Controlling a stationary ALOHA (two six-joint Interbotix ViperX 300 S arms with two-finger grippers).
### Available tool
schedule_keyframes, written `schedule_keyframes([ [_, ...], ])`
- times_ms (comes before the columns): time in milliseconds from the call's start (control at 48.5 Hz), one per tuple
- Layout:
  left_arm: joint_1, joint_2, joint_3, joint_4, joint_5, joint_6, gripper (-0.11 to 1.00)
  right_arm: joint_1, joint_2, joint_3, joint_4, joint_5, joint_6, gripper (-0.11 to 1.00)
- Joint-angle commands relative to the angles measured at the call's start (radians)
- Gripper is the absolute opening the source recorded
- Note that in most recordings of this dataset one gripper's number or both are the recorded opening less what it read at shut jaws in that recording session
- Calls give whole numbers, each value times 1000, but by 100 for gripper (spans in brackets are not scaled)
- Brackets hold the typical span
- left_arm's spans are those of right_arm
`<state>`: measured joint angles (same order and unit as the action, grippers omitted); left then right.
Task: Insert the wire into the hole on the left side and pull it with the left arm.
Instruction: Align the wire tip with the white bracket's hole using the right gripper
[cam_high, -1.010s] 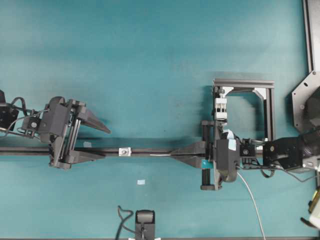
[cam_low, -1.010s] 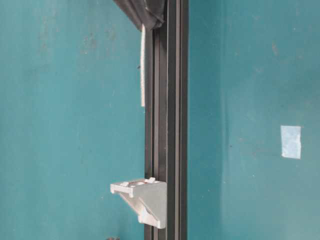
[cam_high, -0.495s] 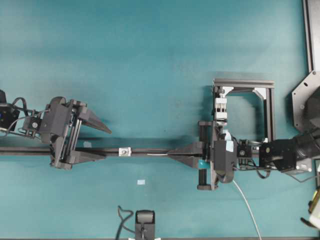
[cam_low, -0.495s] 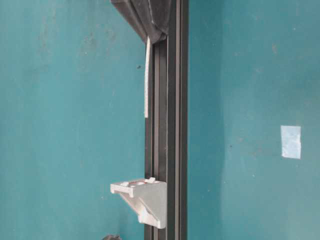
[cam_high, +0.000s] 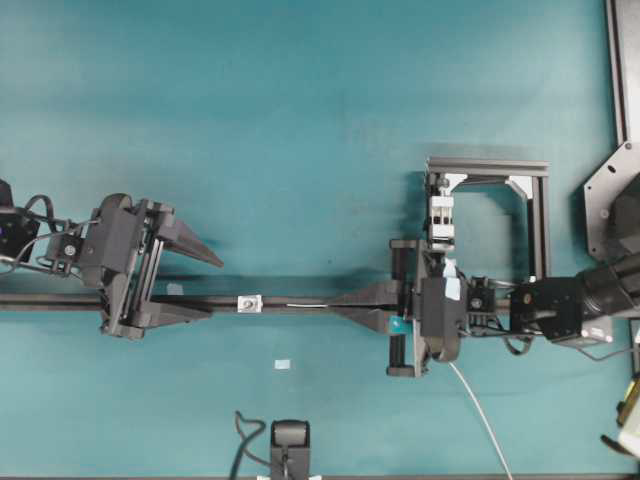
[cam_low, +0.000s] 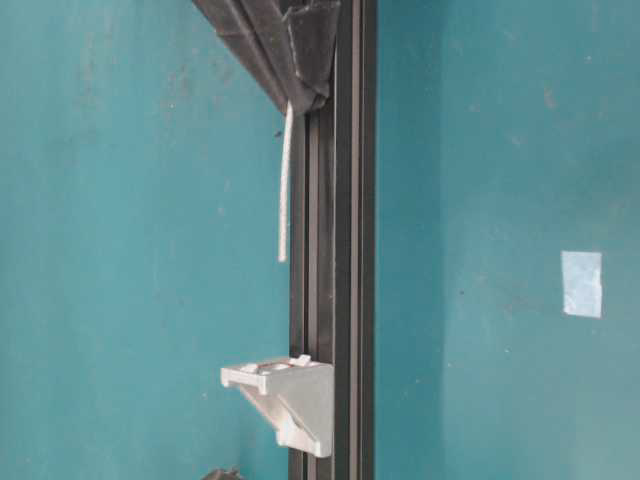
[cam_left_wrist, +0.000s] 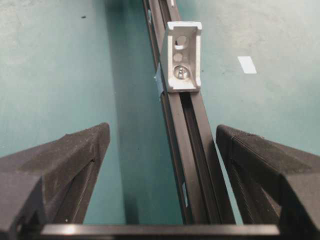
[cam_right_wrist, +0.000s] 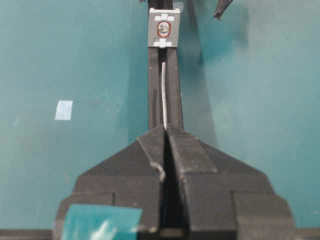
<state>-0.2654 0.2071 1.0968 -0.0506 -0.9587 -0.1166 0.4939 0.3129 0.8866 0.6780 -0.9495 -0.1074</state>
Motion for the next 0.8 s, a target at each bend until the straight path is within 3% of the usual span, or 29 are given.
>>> schedule_keyframes([
  [0,-5,-12,-9,-2,-9,0,78,-12,-5,-14,3,-6,-2,2],
  [783,-5,-12,-9,-2,-9,2,78,-18,6,-37,-11,-5,-14,2],
])
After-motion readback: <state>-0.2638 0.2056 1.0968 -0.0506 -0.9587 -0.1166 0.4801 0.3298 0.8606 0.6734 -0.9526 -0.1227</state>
